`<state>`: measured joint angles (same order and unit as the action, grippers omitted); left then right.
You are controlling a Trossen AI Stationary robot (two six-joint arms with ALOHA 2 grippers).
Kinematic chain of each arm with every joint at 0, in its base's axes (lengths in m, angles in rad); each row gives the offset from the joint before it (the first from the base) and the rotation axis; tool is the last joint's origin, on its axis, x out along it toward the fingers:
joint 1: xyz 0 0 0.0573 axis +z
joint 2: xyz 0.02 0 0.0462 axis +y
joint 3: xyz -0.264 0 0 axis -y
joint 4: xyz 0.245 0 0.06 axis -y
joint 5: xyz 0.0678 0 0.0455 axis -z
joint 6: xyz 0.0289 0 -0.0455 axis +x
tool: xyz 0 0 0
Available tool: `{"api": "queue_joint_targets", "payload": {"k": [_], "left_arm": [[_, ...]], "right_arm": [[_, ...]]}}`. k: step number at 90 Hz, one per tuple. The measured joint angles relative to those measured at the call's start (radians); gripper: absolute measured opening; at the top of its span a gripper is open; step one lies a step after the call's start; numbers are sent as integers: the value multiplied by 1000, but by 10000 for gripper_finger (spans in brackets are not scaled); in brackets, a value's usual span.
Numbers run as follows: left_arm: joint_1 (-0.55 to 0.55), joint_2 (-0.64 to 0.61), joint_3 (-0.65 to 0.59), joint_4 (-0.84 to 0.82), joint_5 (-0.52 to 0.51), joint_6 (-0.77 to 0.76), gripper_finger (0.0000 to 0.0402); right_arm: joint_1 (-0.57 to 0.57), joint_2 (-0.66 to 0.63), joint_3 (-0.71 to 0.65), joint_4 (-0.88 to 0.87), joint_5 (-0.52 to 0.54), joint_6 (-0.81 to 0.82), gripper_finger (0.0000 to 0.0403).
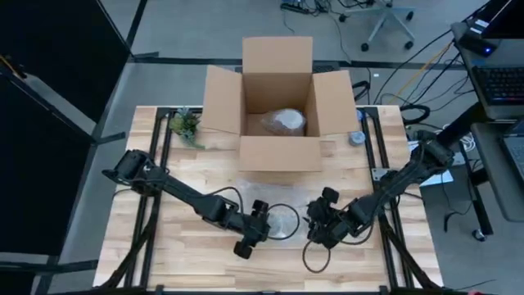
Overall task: Wrap mug
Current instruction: Wrap the orange mug with bubble wrap
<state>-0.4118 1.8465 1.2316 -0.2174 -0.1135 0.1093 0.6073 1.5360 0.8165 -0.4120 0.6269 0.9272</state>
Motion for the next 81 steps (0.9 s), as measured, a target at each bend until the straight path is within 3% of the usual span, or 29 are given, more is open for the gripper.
{"api": "queue_joint_targets", "payload": {"k": [14,51,81], "left_arm": [[0,0,0,0,0,-23,176],[-11,0,1,0,4,-29,176],[-20,0,1,1,27,-51,176]], "right_arm": [[-58,0,-83,104,1,-22,201],[-223,0,-85,253,-5,-234,201],[-246,74,-84,366,9,-328,201]]}}
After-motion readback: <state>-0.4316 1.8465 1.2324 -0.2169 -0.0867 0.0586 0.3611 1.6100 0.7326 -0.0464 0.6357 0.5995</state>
